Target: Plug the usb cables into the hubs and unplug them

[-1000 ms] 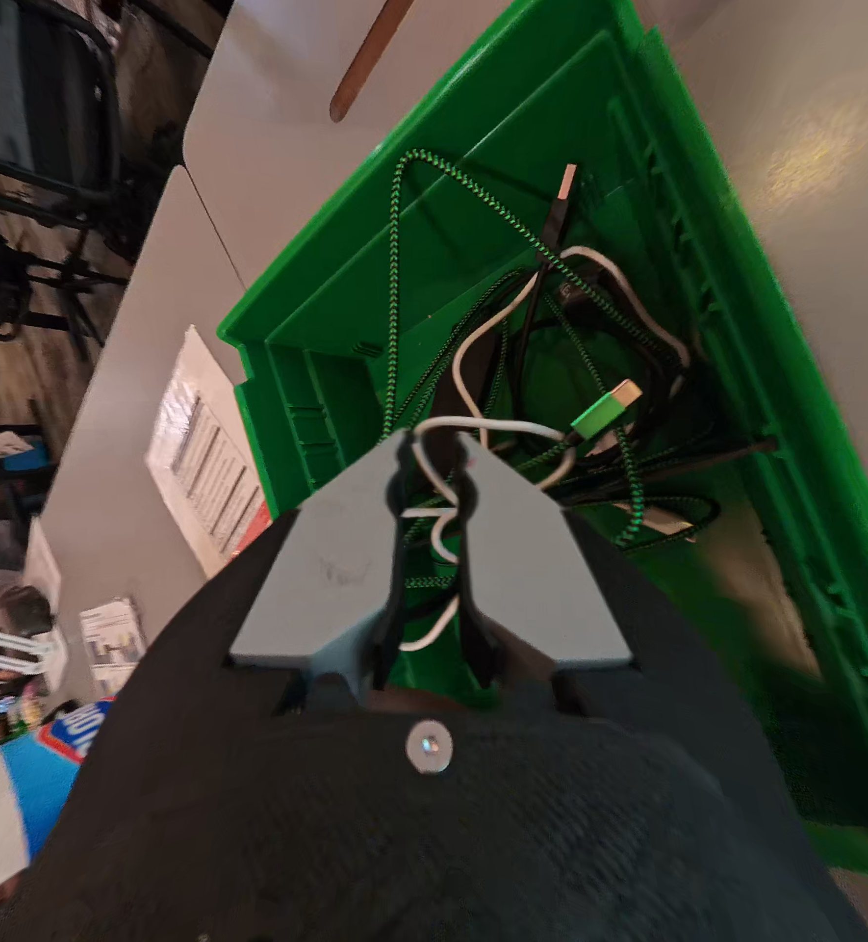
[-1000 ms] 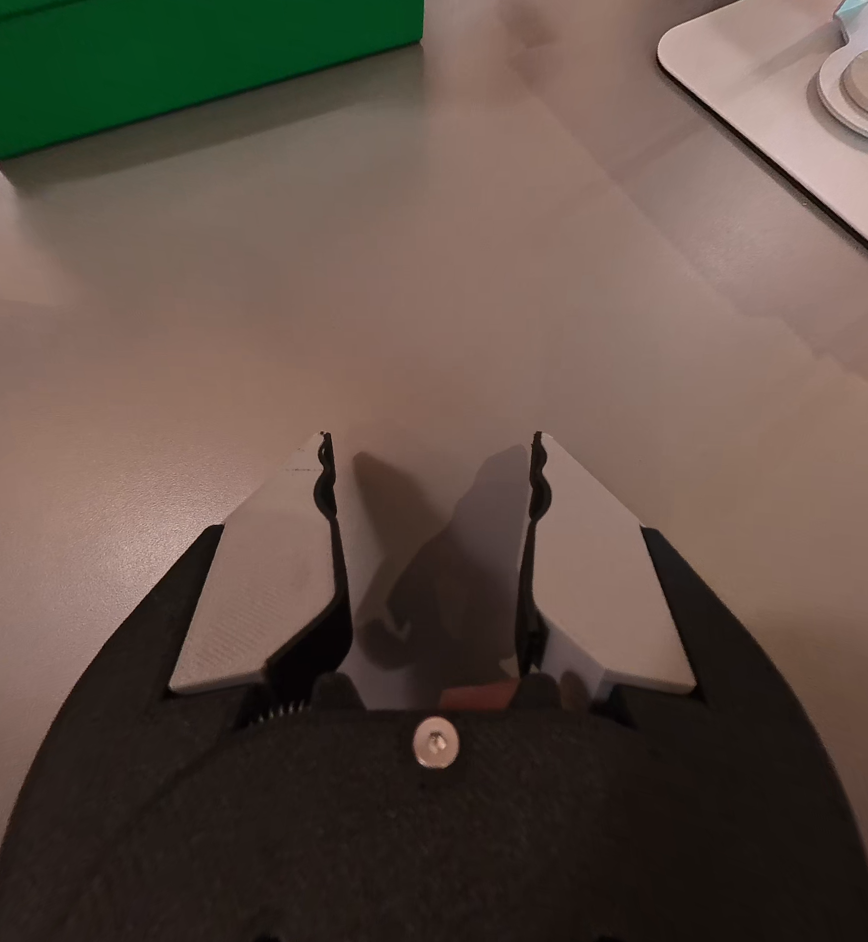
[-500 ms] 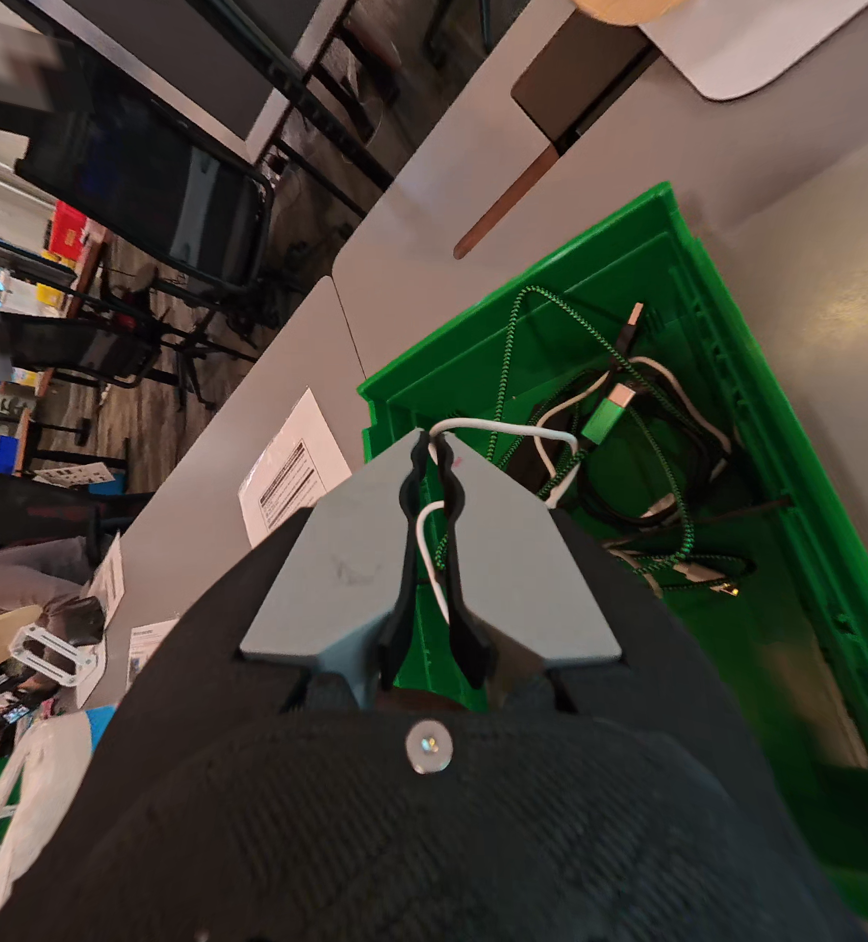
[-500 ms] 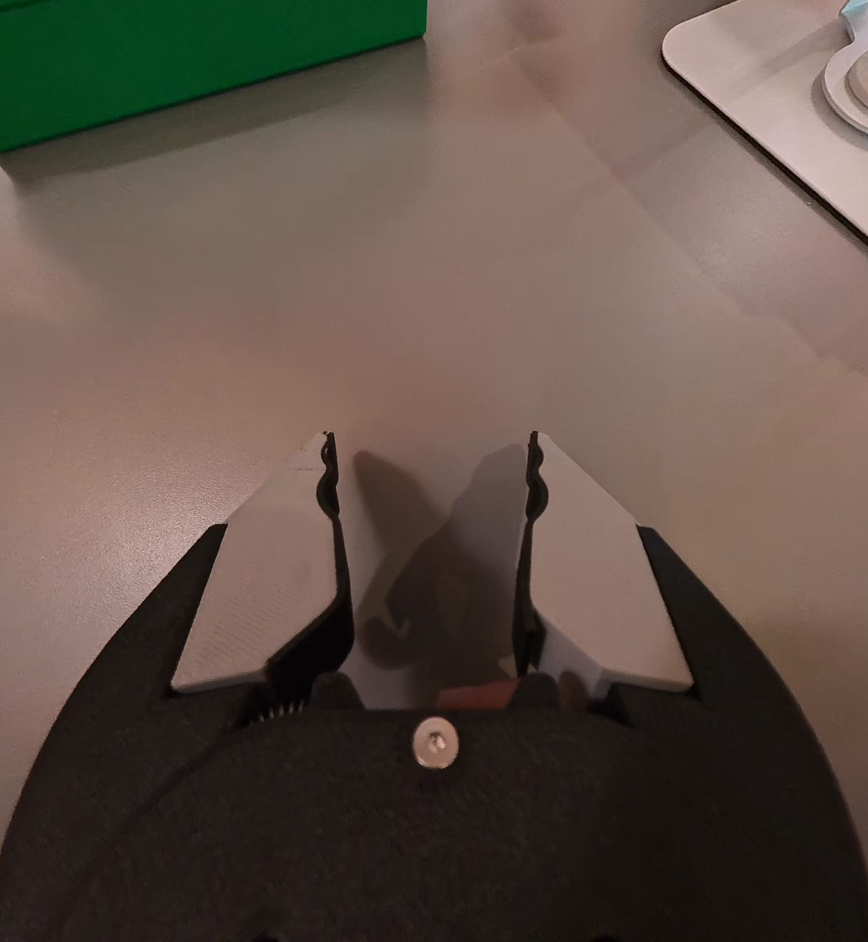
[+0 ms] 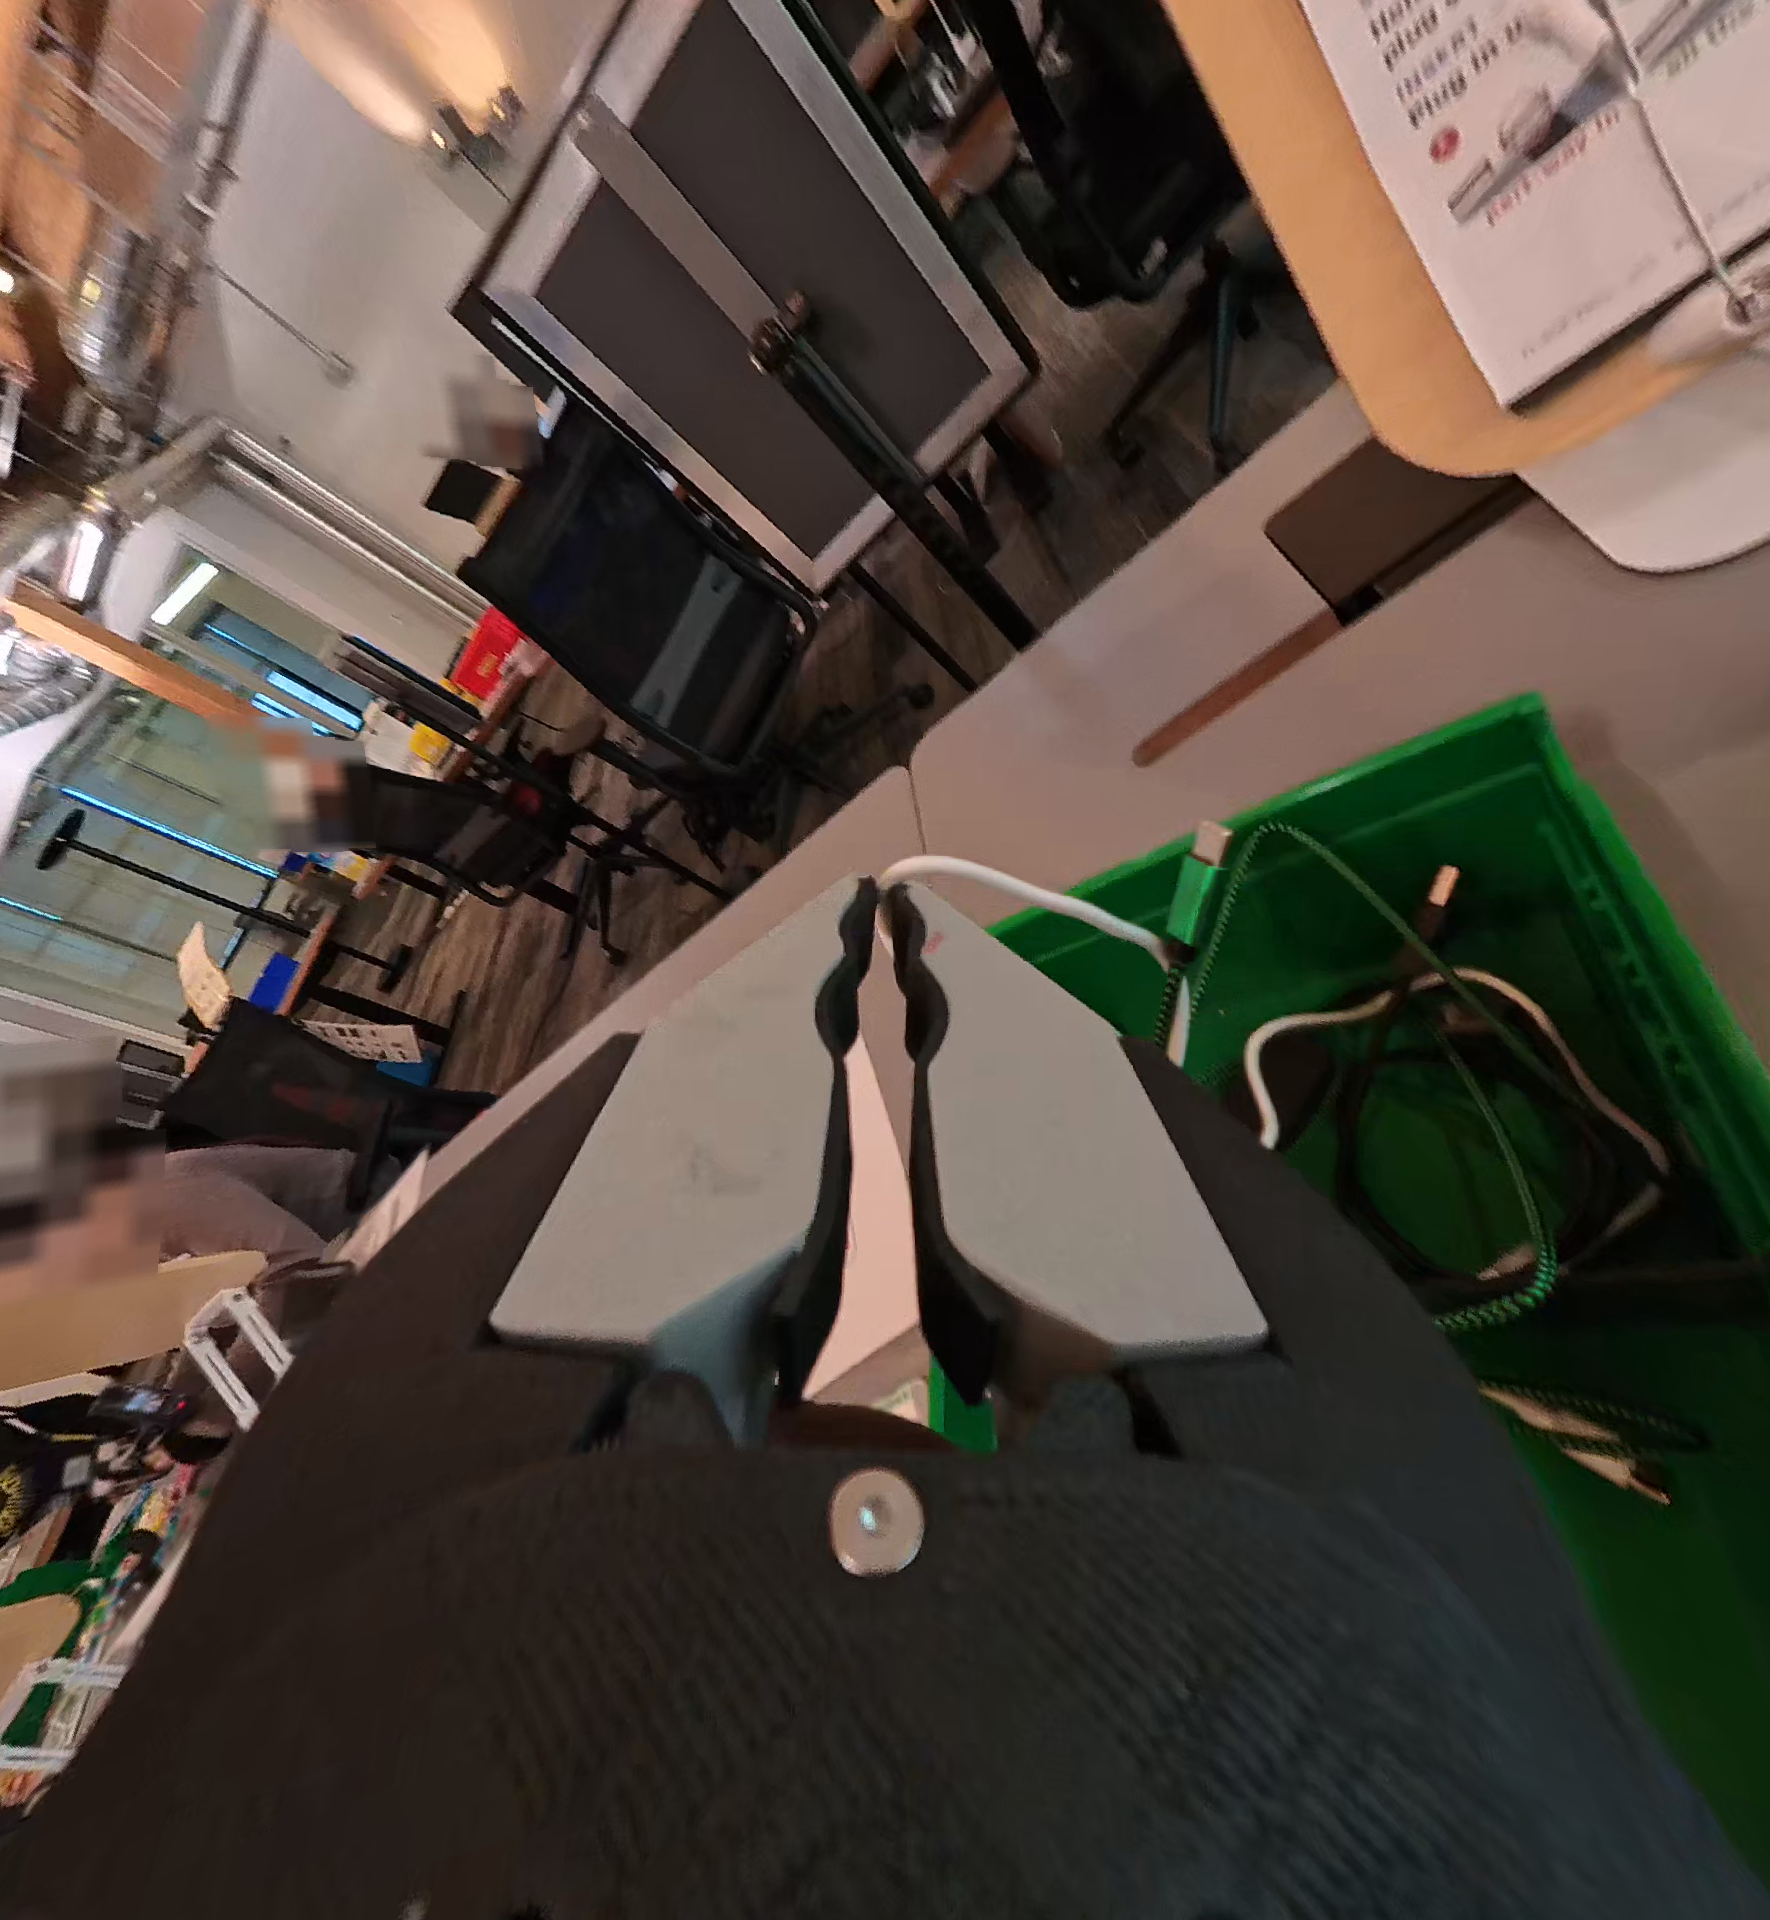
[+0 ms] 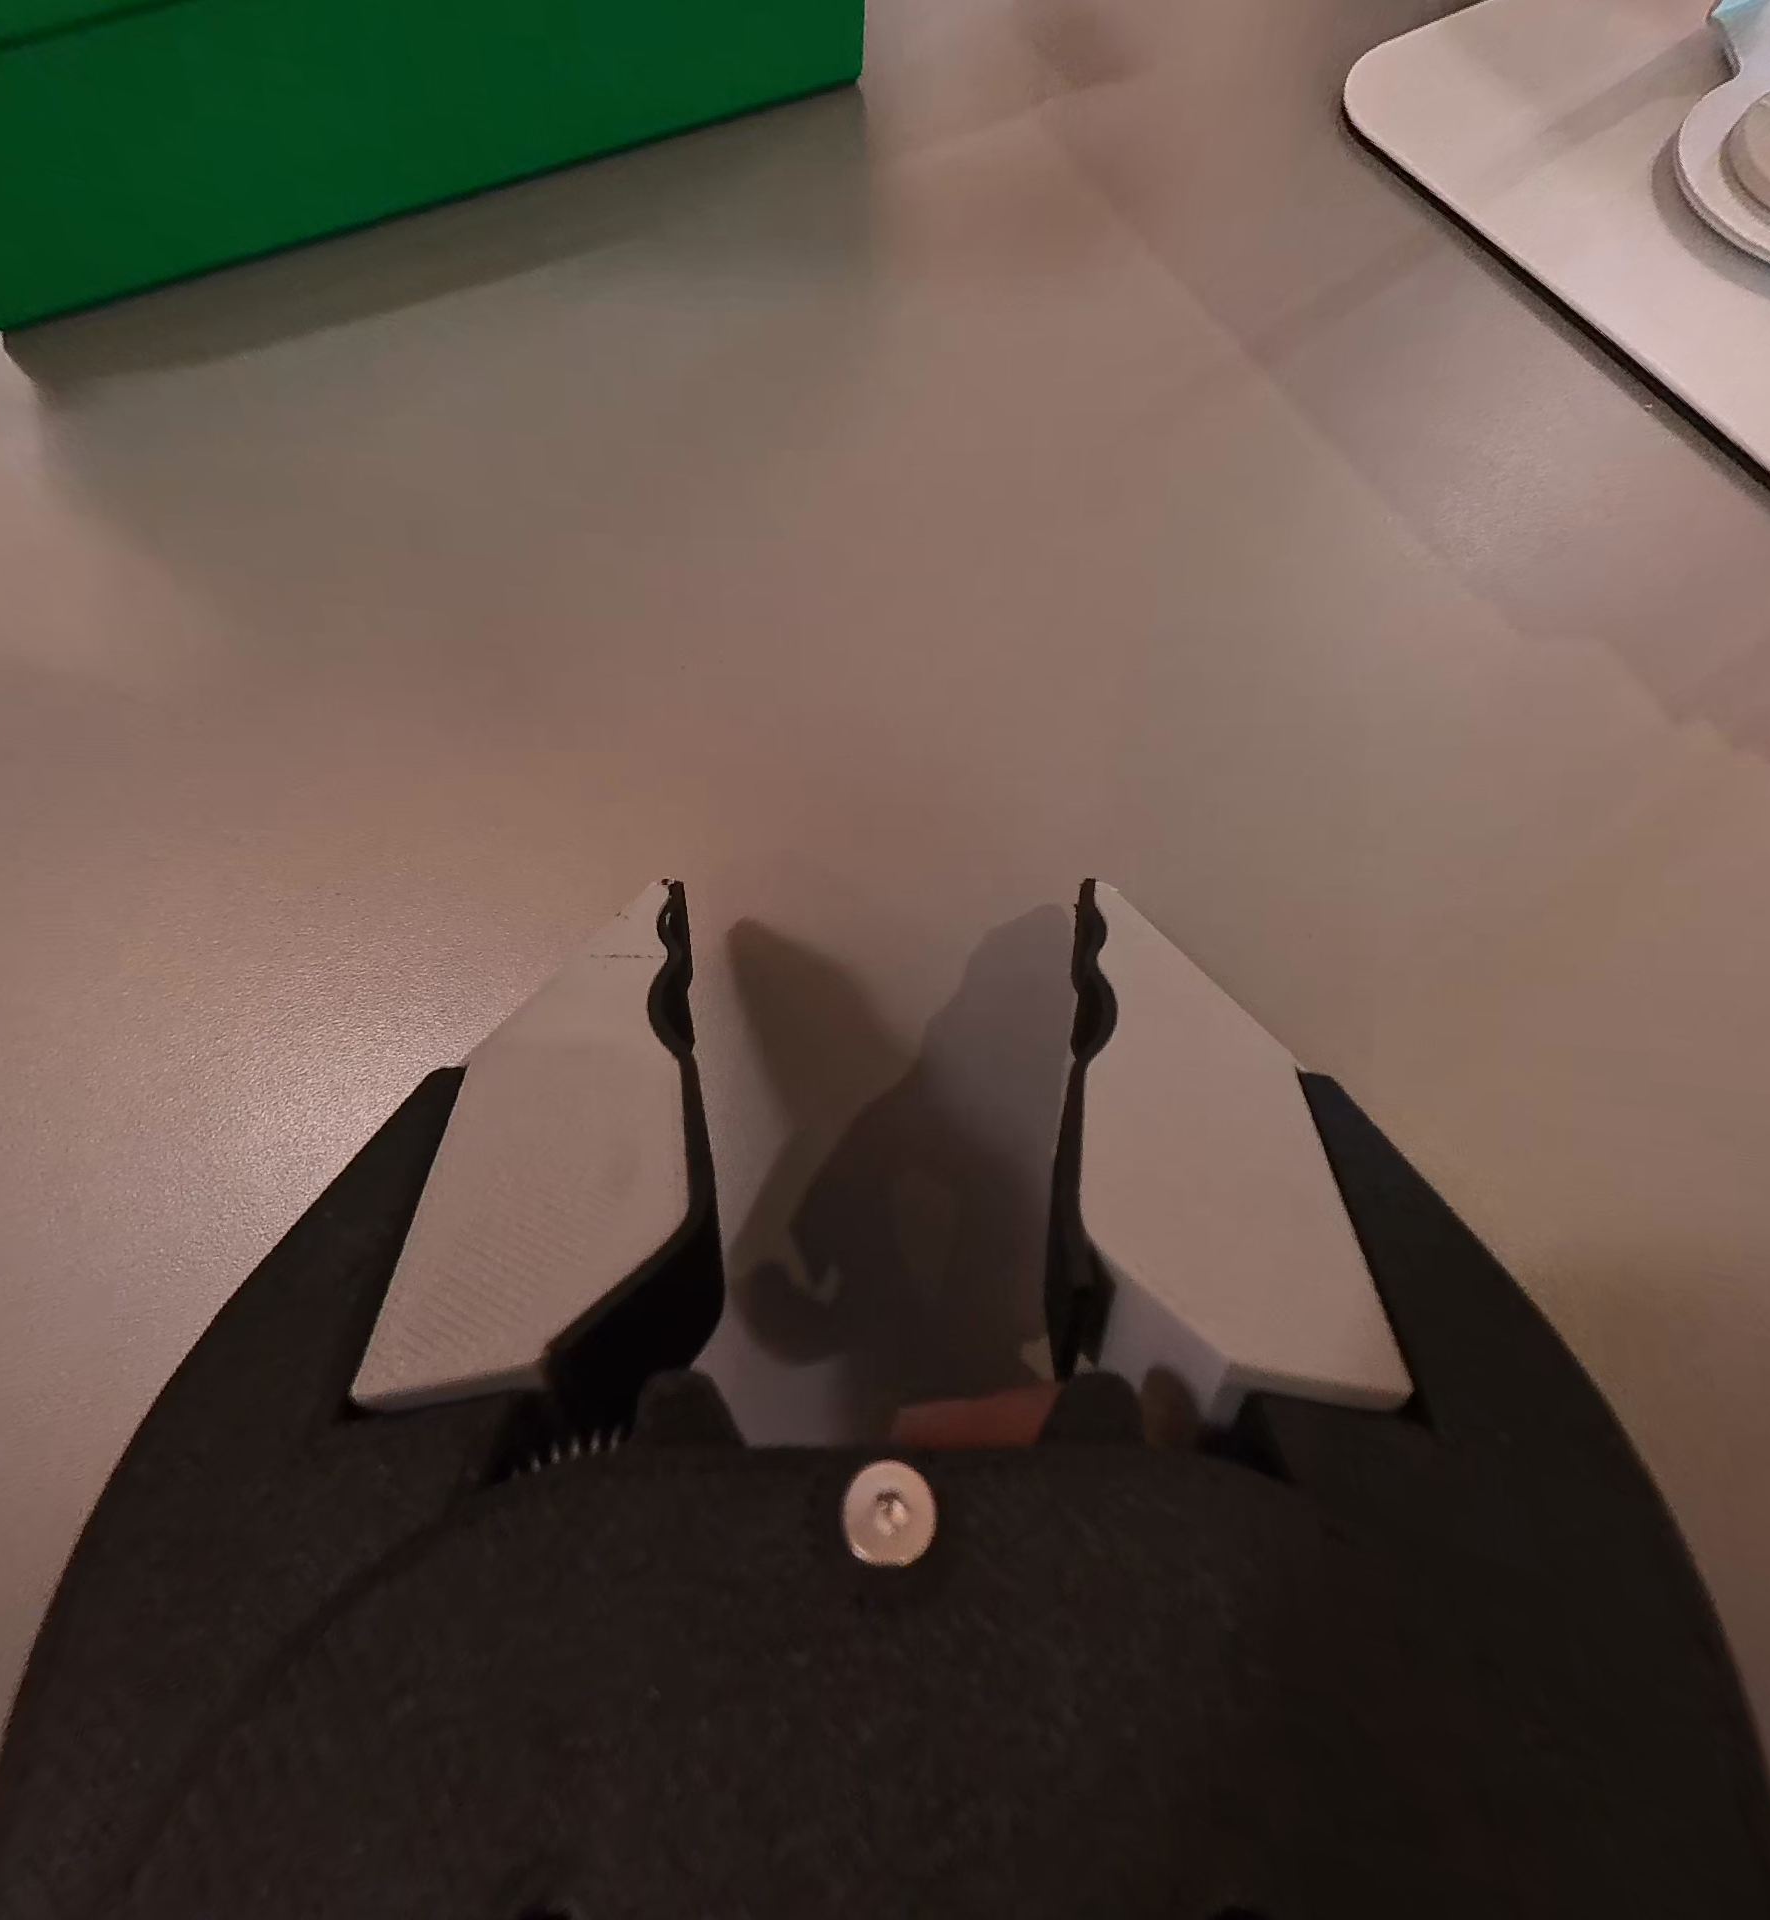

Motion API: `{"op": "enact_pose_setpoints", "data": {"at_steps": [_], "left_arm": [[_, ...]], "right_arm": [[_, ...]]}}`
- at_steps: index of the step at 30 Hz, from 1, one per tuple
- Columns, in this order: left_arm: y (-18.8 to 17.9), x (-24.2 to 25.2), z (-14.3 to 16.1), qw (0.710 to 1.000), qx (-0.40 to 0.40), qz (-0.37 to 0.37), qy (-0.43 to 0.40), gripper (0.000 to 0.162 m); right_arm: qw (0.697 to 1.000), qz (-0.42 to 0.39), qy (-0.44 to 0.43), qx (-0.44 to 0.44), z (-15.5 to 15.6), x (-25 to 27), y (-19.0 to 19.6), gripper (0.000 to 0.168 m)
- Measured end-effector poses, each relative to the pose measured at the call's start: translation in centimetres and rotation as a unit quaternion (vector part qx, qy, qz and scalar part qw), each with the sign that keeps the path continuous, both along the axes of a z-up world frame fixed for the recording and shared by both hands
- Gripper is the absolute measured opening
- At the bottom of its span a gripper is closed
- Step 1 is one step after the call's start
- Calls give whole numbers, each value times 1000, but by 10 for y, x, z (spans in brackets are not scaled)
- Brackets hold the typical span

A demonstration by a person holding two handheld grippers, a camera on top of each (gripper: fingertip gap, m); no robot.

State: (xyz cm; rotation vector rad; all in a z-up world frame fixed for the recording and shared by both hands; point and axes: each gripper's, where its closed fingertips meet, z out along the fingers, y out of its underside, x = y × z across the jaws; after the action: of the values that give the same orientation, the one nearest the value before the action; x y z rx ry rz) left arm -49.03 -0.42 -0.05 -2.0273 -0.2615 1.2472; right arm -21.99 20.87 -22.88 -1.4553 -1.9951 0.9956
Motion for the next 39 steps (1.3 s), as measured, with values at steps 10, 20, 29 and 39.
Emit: {"op": "enact_pose_setpoints", "data": {"at_steps": [10,20,29,39], "left_arm": [[-10,18,74,993,79,-7,88,0],[-2,45,78,993,88,-68,-41,0],[11,42,-59,963,-50,-72,-254,22],[-2,8,-136,929,-155,-5,-336,31]], "right_arm": [[1000,1,-1,1,0,1,-1,72],[1000,5,-3,5,-1,2,-3,72],[1000,8,-5,9,-2,2,-4,72],[1000,10,-7,4,-2,3,-5,72]]}}
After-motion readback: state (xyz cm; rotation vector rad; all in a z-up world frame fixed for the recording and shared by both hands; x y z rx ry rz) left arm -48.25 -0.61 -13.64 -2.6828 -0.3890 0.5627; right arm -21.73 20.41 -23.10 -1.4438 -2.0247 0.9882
